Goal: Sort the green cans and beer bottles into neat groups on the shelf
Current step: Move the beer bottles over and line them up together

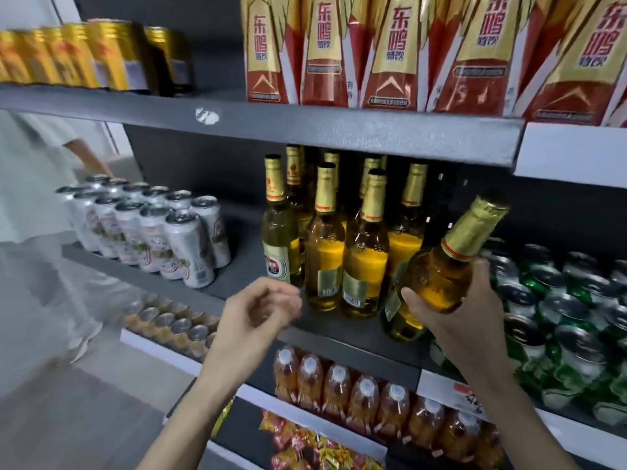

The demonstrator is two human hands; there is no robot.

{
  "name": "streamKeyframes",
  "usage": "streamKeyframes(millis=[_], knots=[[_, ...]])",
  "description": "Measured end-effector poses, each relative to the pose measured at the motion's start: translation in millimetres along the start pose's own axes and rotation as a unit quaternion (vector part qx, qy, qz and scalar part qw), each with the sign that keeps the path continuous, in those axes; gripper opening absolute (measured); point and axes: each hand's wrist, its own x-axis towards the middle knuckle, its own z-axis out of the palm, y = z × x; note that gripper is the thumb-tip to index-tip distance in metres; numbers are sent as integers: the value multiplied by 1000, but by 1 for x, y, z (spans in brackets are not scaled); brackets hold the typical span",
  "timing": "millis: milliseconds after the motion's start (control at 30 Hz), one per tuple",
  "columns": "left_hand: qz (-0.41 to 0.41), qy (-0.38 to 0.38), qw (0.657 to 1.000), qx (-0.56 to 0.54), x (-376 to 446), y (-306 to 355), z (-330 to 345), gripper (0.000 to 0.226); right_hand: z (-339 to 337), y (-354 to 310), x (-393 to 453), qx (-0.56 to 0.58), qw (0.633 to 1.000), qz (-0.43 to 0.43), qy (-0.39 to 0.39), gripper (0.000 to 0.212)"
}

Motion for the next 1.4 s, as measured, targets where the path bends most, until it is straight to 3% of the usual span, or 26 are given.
streamKeyframes(millis=[133, 267, 600, 800, 1200, 1300, 1400], knots=[[24, -9, 1000, -4, 28, -1, -7, 6, 17, 9, 13, -32, 999, -2, 9, 57], [25, -3, 999, -32, 51, -7, -17, 28, 31, 15, 21, -70, 998, 1, 7, 59], [56, -78, 993, -66, 107, -18, -51, 17, 48, 16, 42, -121, 990, 76, 5, 69], [44, -75, 993, -83, 124, -25, -68, 27, 49, 17, 46, -137, 985, 100, 15, 74], [34, -76, 992, -95, 135, -36, -85, 15, 45, 7, 51, -101, 980, 171, -29, 99], [28, -73, 992, -100, 135, -38, -85, 21, 46, 3, 49, -85, 979, 184, -25, 106], [25, -76, 993, -92, 139, -45, -87, 8, 46, -3, 44, -95, 978, 183, -20, 108]])
